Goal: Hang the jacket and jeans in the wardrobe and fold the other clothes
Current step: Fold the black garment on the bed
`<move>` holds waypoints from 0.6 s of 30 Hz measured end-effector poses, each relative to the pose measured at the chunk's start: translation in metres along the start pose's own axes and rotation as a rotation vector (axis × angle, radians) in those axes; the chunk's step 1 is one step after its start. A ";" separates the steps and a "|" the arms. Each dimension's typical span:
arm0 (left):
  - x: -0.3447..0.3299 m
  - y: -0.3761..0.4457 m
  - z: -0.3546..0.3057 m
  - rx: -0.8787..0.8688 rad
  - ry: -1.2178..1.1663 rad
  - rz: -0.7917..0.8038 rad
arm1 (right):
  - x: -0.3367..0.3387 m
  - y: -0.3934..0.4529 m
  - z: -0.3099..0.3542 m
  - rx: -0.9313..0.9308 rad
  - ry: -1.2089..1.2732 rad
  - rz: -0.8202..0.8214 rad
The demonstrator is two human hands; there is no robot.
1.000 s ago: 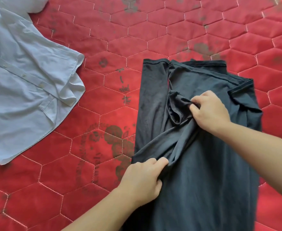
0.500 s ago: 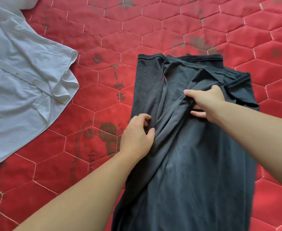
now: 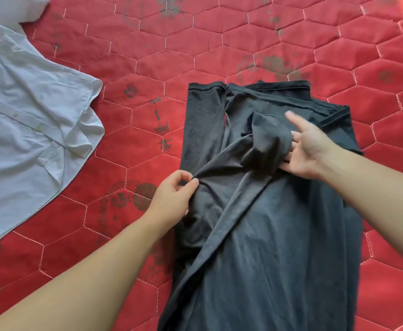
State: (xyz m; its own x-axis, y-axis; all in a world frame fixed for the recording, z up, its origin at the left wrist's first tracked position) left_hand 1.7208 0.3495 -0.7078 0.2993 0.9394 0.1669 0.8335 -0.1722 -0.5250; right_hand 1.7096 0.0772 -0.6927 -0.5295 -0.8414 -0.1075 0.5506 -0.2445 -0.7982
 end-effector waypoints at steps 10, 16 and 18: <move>0.018 -0.012 -0.006 -0.147 0.470 -0.127 | 0.021 0.013 0.043 0.206 -0.020 -0.263; 0.040 -0.002 -0.022 -0.167 0.476 -0.326 | 0.019 0.004 0.036 0.236 -0.234 -0.423; 0.038 0.009 -0.019 -0.039 0.456 -0.278 | 0.016 -0.002 0.039 0.308 -0.373 -0.516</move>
State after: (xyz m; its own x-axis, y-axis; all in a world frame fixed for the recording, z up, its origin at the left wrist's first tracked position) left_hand 1.7488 0.3780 -0.6905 0.2293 0.7284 0.6456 0.9240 0.0457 -0.3797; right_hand 1.7251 0.0456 -0.6697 -0.5463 -0.6768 0.4935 0.4754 -0.7356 -0.4826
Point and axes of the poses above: each hand's wrist, its own y-axis towards the middle knuckle, its own x-axis out of the back of the hand, z = x × y, the point moved 8 cm from there along y, towards the middle knuckle, and after that the axes turned 4 degrees about -y, right-handed, at the moved point
